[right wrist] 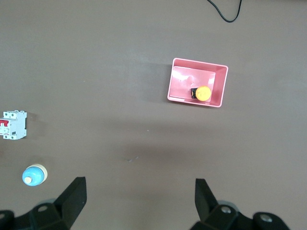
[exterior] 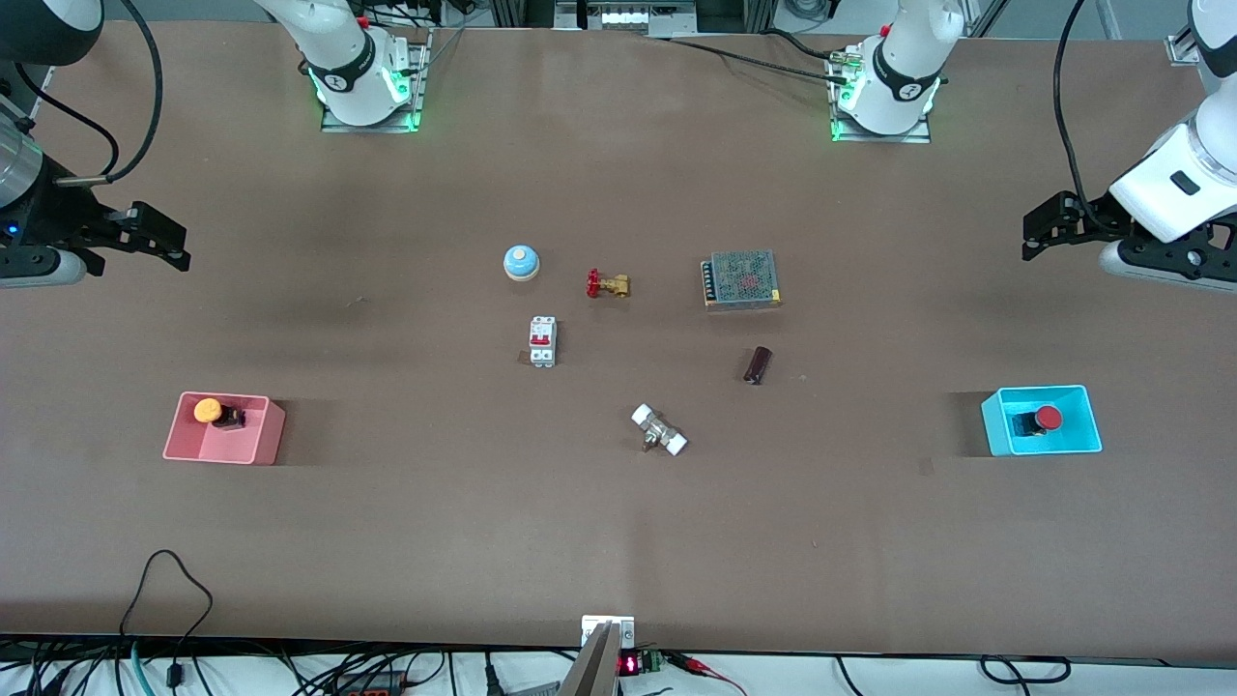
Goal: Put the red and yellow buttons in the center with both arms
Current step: 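Move the right gripper over the pink box while the left gripper approaches the cyan box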
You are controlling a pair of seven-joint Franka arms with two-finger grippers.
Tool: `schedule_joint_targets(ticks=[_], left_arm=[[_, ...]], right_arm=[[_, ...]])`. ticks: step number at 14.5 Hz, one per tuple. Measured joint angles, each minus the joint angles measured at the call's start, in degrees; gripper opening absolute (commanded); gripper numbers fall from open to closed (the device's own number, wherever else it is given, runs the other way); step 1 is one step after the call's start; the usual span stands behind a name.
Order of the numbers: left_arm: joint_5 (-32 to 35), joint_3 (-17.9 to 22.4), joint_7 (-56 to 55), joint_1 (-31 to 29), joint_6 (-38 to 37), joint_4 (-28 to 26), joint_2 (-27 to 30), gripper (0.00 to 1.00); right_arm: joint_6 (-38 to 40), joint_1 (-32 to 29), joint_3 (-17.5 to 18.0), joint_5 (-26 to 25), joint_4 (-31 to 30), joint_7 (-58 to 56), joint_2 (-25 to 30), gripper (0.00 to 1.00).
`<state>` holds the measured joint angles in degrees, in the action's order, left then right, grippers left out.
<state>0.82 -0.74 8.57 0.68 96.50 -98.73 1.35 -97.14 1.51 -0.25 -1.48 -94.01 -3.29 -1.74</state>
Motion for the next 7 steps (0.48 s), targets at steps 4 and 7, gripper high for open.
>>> schedule_joint_targets(ticks=[4,7], left_arm=[[0.0,0.1,0.0,-0.8,0.0,-0.1,-0.3,1.0],[0.0,0.1,0.0,-0.8,0.0,-0.1,-0.3,1.0]], right_arm=[[0.2,-0.1,-0.2,0.0,0.0,0.3,-0.4,1.0],[0.3,-1.0,-0.4,0.0,0.0,0.5,-1.0,1.0]])
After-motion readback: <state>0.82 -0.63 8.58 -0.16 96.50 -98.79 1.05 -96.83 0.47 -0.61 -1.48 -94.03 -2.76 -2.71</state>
